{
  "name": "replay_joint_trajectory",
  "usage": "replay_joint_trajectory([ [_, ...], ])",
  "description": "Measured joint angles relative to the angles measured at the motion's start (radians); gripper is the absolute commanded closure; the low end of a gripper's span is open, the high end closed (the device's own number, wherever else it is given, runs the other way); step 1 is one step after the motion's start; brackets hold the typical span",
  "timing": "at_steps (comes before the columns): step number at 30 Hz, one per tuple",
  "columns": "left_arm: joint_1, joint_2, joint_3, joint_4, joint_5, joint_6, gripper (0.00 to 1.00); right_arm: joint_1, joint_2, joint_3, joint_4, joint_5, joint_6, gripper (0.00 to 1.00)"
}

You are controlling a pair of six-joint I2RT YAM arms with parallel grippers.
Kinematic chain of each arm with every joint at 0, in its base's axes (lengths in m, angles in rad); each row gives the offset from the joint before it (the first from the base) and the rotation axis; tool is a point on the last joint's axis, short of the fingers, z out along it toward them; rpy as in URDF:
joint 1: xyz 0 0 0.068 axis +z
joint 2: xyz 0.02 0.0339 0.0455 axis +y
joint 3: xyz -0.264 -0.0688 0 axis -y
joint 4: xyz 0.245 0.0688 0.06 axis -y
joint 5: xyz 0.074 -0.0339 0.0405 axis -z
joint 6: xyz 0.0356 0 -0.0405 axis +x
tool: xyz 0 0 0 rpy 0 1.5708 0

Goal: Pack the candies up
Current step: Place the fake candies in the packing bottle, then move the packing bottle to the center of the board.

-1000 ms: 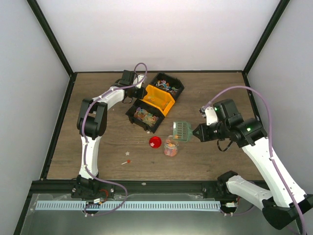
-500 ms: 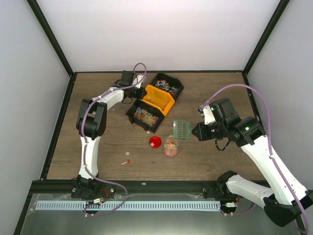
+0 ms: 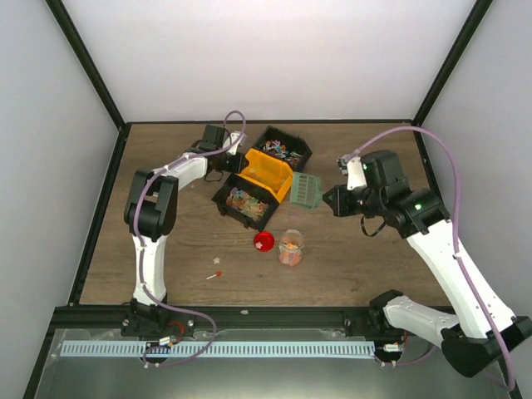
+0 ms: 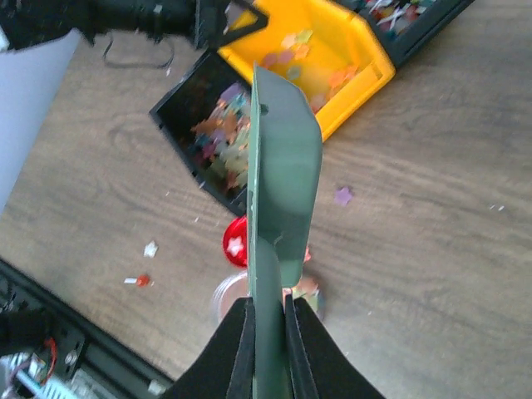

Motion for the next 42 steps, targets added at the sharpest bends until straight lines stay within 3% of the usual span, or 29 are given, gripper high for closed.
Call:
replay_joint_trajectory([
  [6,-0.015,-0.031,-0.041,0.0,0.006,0.003,0.94,-0.105,0.032,-0.004,0.091,-0.049,-0.104,0.99],
  [12,-0.04,-0.039,-0.051,-0.006,0.008,0.004,0.94,-0.109,-0.033,-0.081,0.156,-0.135,-0.177,0.99],
  [26,-0.051,-0.081,-0.096,-0.026,-0.001,0.013,0.92,-0.109,-0.037,-0.107,0.179,-0.167,-0.192,0.99],
  [31,-0.051,-0.083,-0.098,-0.028,-0.006,0.011,0.83,-0.109,-0.037,-0.109,0.182,-0.168,-0.191,0.99],
  [36,-0.051,-0.083,-0.062,-0.05,-0.015,0.019,0.65,-0.109,-0.039,-0.133,0.195,-0.179,-0.181,0.99],
  [42,-0.048,-0.087,-0.005,-0.055,-0.038,0.033,0.57,-0.109,-0.05,-0.15,0.202,-0.174,-0.167,0.99],
])
